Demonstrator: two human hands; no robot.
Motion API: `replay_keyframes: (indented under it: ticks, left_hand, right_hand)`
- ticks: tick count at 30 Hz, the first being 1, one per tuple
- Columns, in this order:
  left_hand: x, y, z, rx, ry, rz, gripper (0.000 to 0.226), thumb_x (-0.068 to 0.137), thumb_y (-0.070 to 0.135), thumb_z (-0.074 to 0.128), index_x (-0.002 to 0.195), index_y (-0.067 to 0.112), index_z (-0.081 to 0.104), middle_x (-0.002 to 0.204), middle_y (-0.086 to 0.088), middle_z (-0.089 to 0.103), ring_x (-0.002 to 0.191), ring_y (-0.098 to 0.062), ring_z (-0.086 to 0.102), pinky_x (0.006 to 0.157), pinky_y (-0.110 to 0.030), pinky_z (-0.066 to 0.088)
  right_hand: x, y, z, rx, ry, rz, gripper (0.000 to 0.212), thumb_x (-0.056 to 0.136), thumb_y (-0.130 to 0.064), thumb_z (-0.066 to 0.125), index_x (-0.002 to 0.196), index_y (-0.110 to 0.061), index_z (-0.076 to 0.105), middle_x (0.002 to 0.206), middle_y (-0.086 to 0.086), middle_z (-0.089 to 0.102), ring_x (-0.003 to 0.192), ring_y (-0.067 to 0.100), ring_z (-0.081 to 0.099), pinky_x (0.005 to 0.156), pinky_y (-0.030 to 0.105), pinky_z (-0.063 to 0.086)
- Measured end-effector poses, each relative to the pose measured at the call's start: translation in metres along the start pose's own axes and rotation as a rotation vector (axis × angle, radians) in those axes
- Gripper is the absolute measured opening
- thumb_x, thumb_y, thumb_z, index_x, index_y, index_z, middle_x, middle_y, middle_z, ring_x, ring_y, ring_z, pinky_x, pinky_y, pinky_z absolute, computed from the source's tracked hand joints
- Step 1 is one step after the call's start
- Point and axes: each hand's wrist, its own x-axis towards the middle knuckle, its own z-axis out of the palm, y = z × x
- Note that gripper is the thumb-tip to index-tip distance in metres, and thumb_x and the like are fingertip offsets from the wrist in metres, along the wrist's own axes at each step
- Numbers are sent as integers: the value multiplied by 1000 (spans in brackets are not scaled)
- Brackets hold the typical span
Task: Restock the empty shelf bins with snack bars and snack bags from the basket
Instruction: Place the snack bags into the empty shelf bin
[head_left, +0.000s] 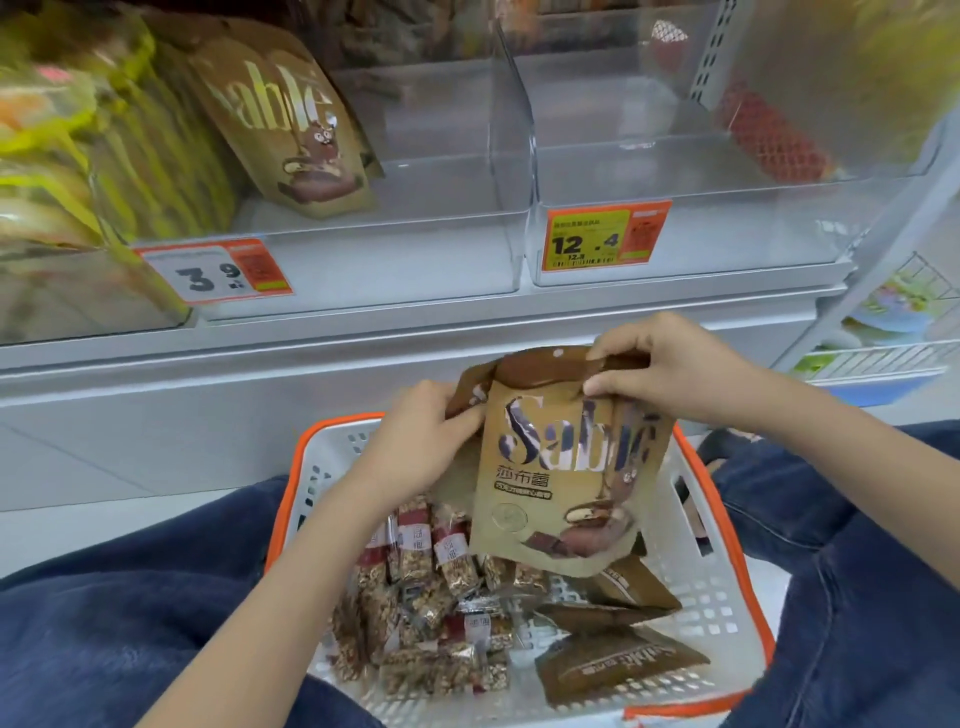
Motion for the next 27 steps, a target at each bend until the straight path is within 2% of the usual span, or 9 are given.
replay_keyframes:
  ticks: [4,7,8,10,12,16,21,25,27]
  left_hand:
    - [-5,4,-13,37,260,-36,56,95,41,49,69,-7,60,65,-24,61,59,-34,54,56,-30,36]
    - [-15,10,-14,151,331,59,34,98,31,45,86,12,71,53,-7,55,51,-21,48,51,-24,32]
    - [-20,13,-8,256,311,112,27,98,25,44,114,27,66,67,-3,64,59,-21,56,51,-25,35]
    - [-29,15,12,383,309,154,50,97,16,44,142,36,32,120,-6,65,95,-28,65,68,-32,49]
    - [-32,10,35,519,276,211,63,88,6,52,143,30,31,135,-6,56,109,-26,63,68,-37,57]
    - [-29,13,56,631,283,336,58,79,22,45,137,17,49,122,-3,65,95,-16,69,45,-23,50]
    - [-29,7,62,572,258,393,58,85,27,35,141,14,35,134,-8,56,117,-22,59,67,-29,59]
    - [-27,3,61,599,131,348,51,97,38,28,136,11,48,130,-8,59,118,-21,58,71,-31,60]
    - [-33,12,46,601,109,316,74,93,64,7,140,19,45,138,-2,53,126,-14,51,82,-29,56]
  right_hand:
    - [-2,11,12,-93,288,90,21,87,-23,66,68,-18,57,65,-4,63,68,14,58,63,31,43]
    - [-5,5,20,-31,274,233,27,90,-23,62,68,-21,48,68,0,63,67,18,58,58,27,42]
    - [-4,1,23,7,233,267,25,92,-23,60,70,-22,47,70,1,61,67,20,57,57,27,42]
    - [0,-12,31,301,177,341,9,96,-20,53,88,-14,54,81,9,64,71,25,62,58,35,53]
    - [1,-28,36,695,133,401,15,99,-16,47,107,-6,53,88,12,66,70,23,67,57,34,59]
    - [-3,-38,41,808,97,417,22,101,-22,44,105,-9,60,80,6,66,61,13,65,49,28,54]
    - [-3,-38,47,824,97,450,29,95,-38,51,92,-13,64,71,5,68,66,17,66,54,28,54]
    - [-2,-34,55,774,107,456,8,90,-17,63,87,-10,64,60,2,65,51,10,62,44,20,47]
    - [1,-33,56,698,90,418,9,93,-13,58,94,-8,66,68,14,69,55,17,62,47,25,49]
